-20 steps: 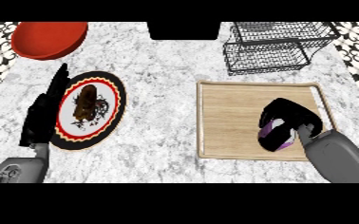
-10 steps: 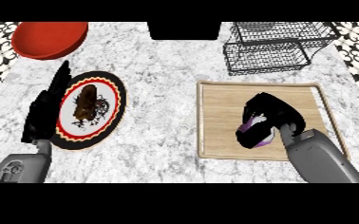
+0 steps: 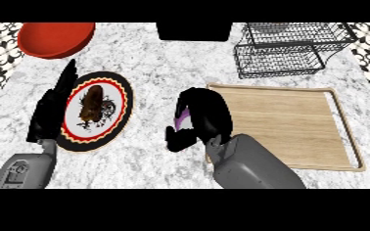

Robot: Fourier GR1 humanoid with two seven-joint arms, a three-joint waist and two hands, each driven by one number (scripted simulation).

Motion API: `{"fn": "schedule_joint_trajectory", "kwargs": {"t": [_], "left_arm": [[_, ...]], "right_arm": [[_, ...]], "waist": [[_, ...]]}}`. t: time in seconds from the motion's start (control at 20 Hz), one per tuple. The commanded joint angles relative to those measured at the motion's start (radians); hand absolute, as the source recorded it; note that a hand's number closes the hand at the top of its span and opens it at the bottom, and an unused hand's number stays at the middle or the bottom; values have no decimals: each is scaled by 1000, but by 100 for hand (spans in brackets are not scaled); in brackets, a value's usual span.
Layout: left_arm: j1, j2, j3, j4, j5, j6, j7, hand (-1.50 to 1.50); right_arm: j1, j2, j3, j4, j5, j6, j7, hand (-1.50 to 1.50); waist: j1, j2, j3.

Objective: Pick the can from the tray and place it in the tiered basket

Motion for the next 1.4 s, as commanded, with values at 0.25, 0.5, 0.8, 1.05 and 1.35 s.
{"fn": "schedule_joint_trajectory", "kwargs": {"t": [0.25,0.5,0.8,1.05,1.35], "left_arm": [[69,-7,12,-37,-2,7,-35,0],[31,9,44,54,2,-21,-69,0],[-18,-1,51,45,2,-29,-37,0],[44,-29,26,-13,-42,-7,-26,0],[35,-9,62,-15,-14,-41,-26,0]], "right_arm": [[-199,54,-97,-69,303,-205,56,150],[-285,-1,-197,-162,345,-50,115,150],[-386,-105,-366,-77,243,117,10,150],[-404,-89,-471,1,194,66,-120,150],[-420,-161,-426,203,324,51,-252,150]], "waist": [[-18,-6,0],[-32,-4,-1],[-25,-2,0],[-19,-1,0],[-13,2,-1]]}}
